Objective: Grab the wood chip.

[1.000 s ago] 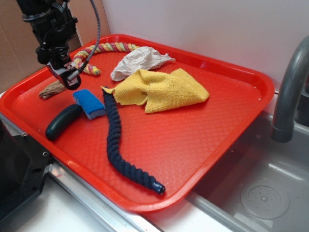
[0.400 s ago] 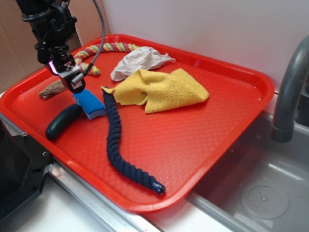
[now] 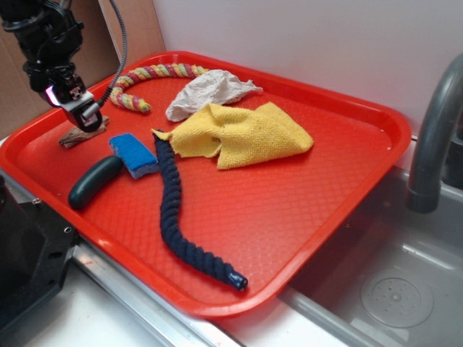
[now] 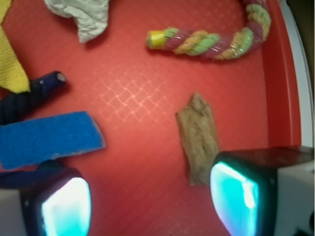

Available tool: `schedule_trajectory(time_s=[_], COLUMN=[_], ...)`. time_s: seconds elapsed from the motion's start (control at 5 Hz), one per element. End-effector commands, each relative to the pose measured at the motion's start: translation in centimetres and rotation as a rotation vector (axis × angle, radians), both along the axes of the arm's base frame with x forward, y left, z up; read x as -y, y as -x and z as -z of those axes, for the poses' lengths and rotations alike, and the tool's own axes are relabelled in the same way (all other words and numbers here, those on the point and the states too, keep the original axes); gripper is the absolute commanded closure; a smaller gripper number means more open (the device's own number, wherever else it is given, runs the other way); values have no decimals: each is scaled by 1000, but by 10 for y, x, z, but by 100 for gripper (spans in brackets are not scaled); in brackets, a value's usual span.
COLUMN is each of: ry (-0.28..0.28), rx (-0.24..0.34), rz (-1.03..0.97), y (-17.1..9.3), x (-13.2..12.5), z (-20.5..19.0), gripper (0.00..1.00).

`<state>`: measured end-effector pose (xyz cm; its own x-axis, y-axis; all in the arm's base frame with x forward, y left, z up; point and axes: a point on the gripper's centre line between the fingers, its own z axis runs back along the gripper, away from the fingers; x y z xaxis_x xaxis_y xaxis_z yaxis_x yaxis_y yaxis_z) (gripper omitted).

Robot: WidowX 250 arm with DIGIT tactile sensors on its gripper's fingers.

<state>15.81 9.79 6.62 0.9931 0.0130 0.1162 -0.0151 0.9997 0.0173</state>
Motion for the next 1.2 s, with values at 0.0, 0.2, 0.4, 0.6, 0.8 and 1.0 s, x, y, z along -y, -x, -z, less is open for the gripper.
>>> schedule_trajectory(time_s=[0.0, 0.2, 0.4, 0.6, 0.8, 1.0], ry=[1, -2, -15, -34, -29, -7], rx=[-36, -63, -70, -68, -53, -41], rz=[-20, 5, 30, 37, 36, 39], y=[-13, -20, -25, -28, -26, -22], x=[-35, -39, -30, -23, -22, -15], z=[29, 47, 56, 56, 51, 41], gripper=[0, 0, 52, 100, 100, 100])
